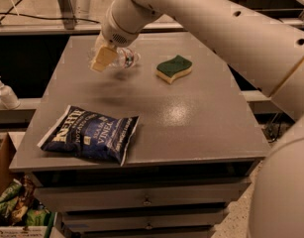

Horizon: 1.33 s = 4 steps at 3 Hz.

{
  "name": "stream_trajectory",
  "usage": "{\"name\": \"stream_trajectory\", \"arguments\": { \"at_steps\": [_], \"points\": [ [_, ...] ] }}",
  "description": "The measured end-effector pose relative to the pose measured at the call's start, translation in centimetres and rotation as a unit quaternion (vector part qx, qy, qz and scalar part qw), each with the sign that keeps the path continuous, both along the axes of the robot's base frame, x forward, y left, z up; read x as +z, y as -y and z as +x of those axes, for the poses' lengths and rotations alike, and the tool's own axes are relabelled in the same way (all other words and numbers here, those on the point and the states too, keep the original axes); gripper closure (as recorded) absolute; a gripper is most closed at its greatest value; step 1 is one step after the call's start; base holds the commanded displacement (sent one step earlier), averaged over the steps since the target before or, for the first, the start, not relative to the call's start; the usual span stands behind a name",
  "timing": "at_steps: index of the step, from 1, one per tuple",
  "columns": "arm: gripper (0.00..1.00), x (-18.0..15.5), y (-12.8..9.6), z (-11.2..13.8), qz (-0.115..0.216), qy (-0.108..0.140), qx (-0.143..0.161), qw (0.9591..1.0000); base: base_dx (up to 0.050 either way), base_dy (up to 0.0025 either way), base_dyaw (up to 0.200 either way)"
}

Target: Move water bottle near blue chip bag

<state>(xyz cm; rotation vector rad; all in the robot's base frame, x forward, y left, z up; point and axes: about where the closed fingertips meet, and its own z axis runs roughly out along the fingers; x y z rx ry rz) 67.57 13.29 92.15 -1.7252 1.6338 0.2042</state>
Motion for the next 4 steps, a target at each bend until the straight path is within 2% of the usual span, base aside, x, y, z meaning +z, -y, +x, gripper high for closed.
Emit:
{"name": "stream_trajectory", "arguments": {
  "at_steps": [2,3,4],
  "points": [
    [1.0,-0.9,-0.6,-6.7,0.001,-0.007,0.015,0.9999,0.0,0.0,0.0],
    [1.0,-1.1,-1.4,-9.3,0.004,-0.009,0.022,0.9997,0.0,0.0,0.0],
    [0.98,-1.7,-2.1,-10.8,-0.001,-0.014,0.025,0.9996,0.0,0.0,0.0]
  ]
}}
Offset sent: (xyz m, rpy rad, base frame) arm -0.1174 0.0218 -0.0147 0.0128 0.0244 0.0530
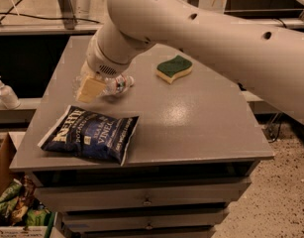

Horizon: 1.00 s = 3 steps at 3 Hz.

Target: Move water bottle near blue chip bag

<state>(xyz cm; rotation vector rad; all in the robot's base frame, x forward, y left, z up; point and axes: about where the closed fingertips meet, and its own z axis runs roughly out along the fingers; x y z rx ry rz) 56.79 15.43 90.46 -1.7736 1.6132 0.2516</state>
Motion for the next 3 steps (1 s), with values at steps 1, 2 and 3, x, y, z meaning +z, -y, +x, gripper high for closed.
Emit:
{"name": "stream_trajectory", "arguments": {
  "at_steps": [1,2,3],
  "points": [
    [0.76,-1.01,-0.69,-0.99,-0.011,-0.013,-0.005,0.9998,0.0,0.0,0.0],
    [0.53,-1.55,-1.03,-1.39,-0.019,-0.021,-0.009,0.9996,0.0,0.0,0.0],
    [0.3,-1.66,-1.14,-1.36,-0.024,-0.023,-0.013,0.9994,0.0,0.0,0.0]
  ]
}}
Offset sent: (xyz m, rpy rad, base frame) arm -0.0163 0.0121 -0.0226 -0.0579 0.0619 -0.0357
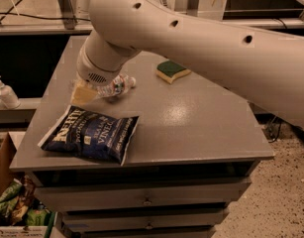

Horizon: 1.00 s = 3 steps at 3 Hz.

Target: Move water bottle near blue chip bag

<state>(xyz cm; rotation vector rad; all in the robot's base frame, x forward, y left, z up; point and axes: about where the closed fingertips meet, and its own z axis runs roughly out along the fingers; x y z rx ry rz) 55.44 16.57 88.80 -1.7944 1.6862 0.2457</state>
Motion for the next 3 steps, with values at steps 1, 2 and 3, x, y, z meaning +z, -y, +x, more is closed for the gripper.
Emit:
{"name": "stream_trajectory", "arguments": {
  "at_steps": [1,2,3],
  "points": [
    [0.07,0.11,0.01,0.24,-0.003,0.0,-0.002,1.0,0.0,0.0,0.0],
    [0.0,0.11,0.21,0.34,-0.005,-0.001,-0.005,1.0,0.0,0.0,0.0],
    [0.0,0.1,0.34,0.37,-0.007,-0.001,-0.007,1.0,0.0,0.0,0.0]
  ]
}}
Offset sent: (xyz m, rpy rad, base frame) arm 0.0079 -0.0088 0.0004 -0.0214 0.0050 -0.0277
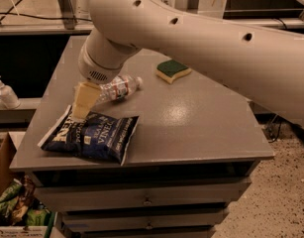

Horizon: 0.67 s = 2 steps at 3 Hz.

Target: Move water bottle near blue chip bag

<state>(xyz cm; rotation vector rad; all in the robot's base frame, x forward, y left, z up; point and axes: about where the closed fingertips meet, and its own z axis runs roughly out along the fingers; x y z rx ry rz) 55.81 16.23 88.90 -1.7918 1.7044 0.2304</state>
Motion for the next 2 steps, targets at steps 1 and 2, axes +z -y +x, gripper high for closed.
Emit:
{"name": "stream_trajectory", "arguments": {
  "at_steps": [1,2],
  "points": [
    [0.0,0.06,0.52,0.2,-0.003,0.001,-0.008,1.0,0.0,0.0,0.0],
    [0.0,0.05,0.54,0.29,-0.004,0.001,-0.009,1.0,0.0,0.0,0.0]
  ]
}}
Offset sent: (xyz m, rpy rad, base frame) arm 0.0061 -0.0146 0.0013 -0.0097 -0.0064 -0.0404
